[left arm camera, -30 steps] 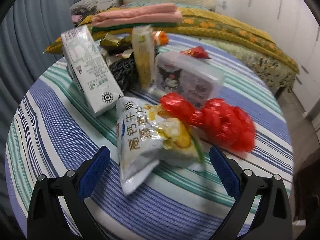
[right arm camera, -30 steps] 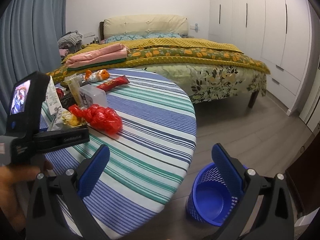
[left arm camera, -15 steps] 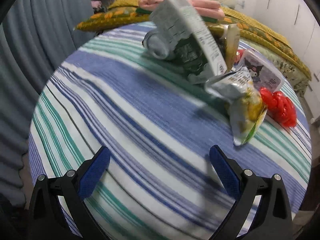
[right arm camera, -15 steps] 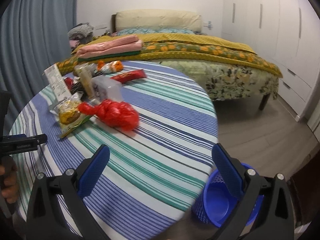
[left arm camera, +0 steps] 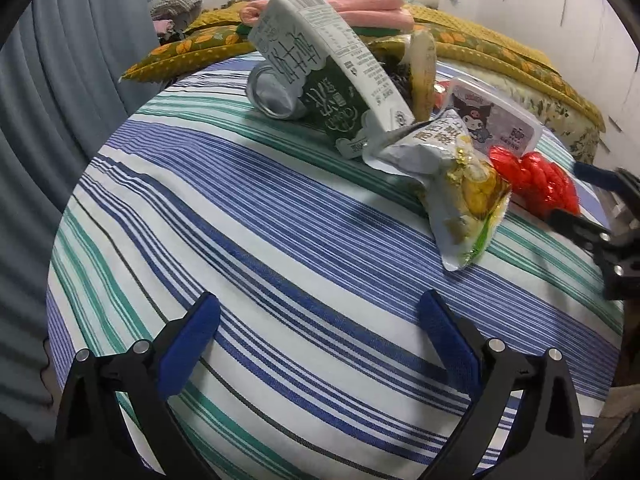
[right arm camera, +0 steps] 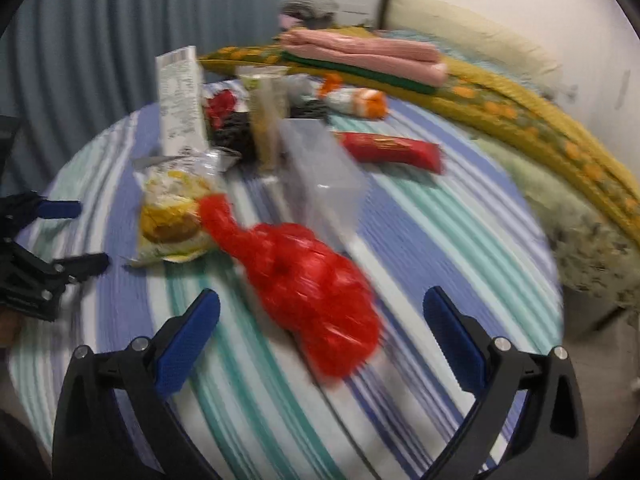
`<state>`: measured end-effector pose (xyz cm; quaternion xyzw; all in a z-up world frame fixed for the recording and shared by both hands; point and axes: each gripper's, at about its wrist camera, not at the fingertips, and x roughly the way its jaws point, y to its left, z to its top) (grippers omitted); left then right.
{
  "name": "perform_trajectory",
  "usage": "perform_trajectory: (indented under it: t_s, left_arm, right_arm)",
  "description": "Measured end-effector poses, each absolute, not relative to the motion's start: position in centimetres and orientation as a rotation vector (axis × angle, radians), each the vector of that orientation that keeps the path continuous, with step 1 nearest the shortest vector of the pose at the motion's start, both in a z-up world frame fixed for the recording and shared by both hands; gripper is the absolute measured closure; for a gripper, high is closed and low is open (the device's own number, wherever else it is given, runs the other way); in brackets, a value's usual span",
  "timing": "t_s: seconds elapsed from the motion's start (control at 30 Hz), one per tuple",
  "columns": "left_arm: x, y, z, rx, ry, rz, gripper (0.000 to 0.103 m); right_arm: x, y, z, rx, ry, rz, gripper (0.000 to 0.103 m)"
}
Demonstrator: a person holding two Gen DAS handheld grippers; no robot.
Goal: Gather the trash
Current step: 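Reach the right tool to the red plastic bag while the left tool reaches the snack wrapper, then grasp the red bag with the right tool while the left tool grasps the snack wrapper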
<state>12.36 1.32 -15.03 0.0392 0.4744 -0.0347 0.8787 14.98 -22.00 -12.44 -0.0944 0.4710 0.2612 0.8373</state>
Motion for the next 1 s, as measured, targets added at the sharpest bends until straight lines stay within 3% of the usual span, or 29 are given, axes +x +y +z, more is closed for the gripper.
perform_trajectory:
  t_s: [0.03,0.07,0.13,0.4,0.5,0.57,0.6,0.67,0.73,0.83,0.87,0.9,0.93,0.97,1.0]
  left_arm:
    - [12.2,1.1,-14.9,0.071,0.985,-0.089,0.005]
    - [12.1,0.9,-14.6,0.045,0.972,-0.129,0.005]
    - [12.1,0.1,-14.1,0.014,0.949,-0.180,0.005]
    - [16.6,-4.7,-14.2,-0.007,0.948,-0.238,0.005]
    - [17.5,-5.1,-14.7,-0.013,0.965,-0.243,0.023]
    - [17.6,-5.2,-14.5,-0.021,0.951,-0.285,0.048]
    - [17.2,-5.2,-14.4,-0.023,0.951,-0.296,0.050]
    - [16.8,-5.0,-14.1,-0.009,0.945,-0.314,0.064]
    - [16.3,-4.2,-13.7,0.007,0.970,-0.375,0.067]
    - [15.1,-3.0,-13.4,0.062,1.036,-0.481,0.066]
    - [14.9,-2.8,-13.5,0.078,1.050,-0.497,0.063]
    - [14.8,-2.4,-13.4,0.093,1.061,-0.501,0.061]
    - [14.9,-2.1,-13.3,0.100,1.059,-0.492,0.053]
    - [14.8,-2.1,-13.2,0.099,1.051,-0.484,0.038]
    - [14.9,-2.1,-13.2,0.096,1.036,-0.478,0.033]
  right_arm:
    - [15.1,-22.1,-12.4,-0.191,1.006,0.568,0.045]
    - [15.0,-22.1,-12.3,-0.197,1.010,0.557,0.053]
    - [14.3,-22.6,-11.7,-0.176,1.002,0.518,0.057]
    - [12.5,-27.5,-10.3,0.071,1.061,0.270,0.057]
    - [12.0,-27.8,-10.8,0.073,1.092,0.252,0.057]
    - [11.8,-27.9,-11.1,0.090,1.113,0.254,0.057]
    - [11.8,-27.8,-11.1,0.097,1.118,0.259,0.057]
    - [11.9,-27.9,-11.1,0.110,1.132,0.271,0.057]
    - [11.9,-28.1,-10.9,0.130,1.163,0.299,0.057]
    - [11.4,-27.8,-10.8,0.152,1.223,0.366,0.052]
    - [11.1,-27.5,-10.7,0.143,1.232,0.387,0.047]
    - [11.0,-27.3,-10.6,0.133,1.230,0.396,0.034]
    - [10.8,-26.9,-10.3,0.104,1.214,0.410,0.027]
    - [10.7,-26.7,-10.2,0.083,1.205,0.417,0.026]
    - [10.6,-26.4,-10.2,0.058,1.195,0.426,0.025]
